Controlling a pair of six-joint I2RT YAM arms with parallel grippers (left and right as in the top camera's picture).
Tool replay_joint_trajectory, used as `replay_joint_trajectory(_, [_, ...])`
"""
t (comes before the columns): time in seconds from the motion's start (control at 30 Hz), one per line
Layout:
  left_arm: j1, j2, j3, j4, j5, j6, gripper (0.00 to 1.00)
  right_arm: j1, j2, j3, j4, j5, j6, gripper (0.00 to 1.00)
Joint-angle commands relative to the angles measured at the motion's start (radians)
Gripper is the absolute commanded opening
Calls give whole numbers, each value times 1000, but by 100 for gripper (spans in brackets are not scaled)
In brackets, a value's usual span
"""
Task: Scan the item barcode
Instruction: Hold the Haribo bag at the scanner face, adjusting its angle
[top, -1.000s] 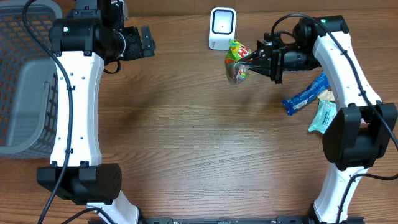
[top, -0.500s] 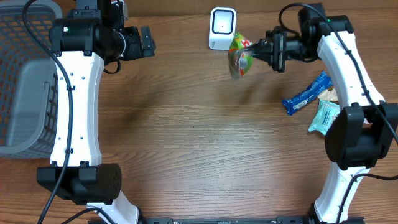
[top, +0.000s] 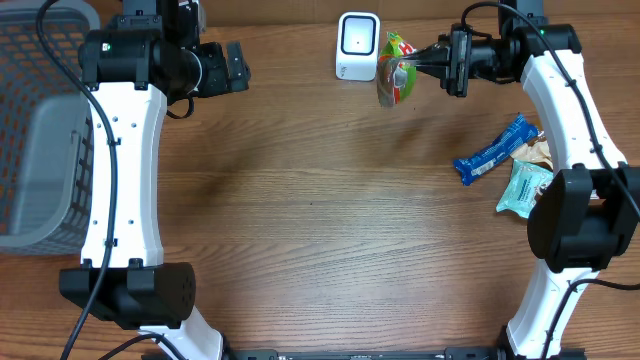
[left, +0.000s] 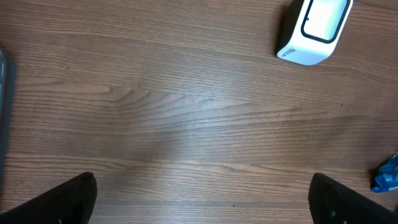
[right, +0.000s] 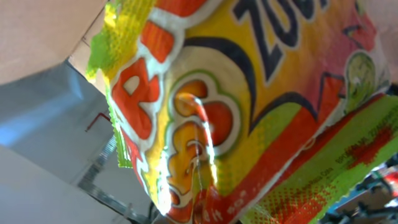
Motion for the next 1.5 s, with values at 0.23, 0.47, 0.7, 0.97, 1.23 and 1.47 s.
replay_joint_trajectory(0.23, [-6,4,9,1,-4,-3,100,-2,-8,27,65,-53,106,4])
replay_joint_trajectory(0.47, [-6,4,9,1,-4,-3,100,5,-8,27,181,39,84,4])
replay_joint_trajectory(0.7, [-6,4,9,1,-4,-3,100,55,-8,27,326,230,-337,4])
replay_joint_trajectory(0.97, [-6,4,9,1,-4,-3,100,114,-8,27,233,919,-618,4])
replay_joint_trajectory(1.23, [-6,4,9,1,-4,-3,100,330,-8,25,338,1712,-712,4])
replay_joint_trajectory(1.47, [-6,4,9,1,-4,-3,100,429,12,24,599,1949,-775,4])
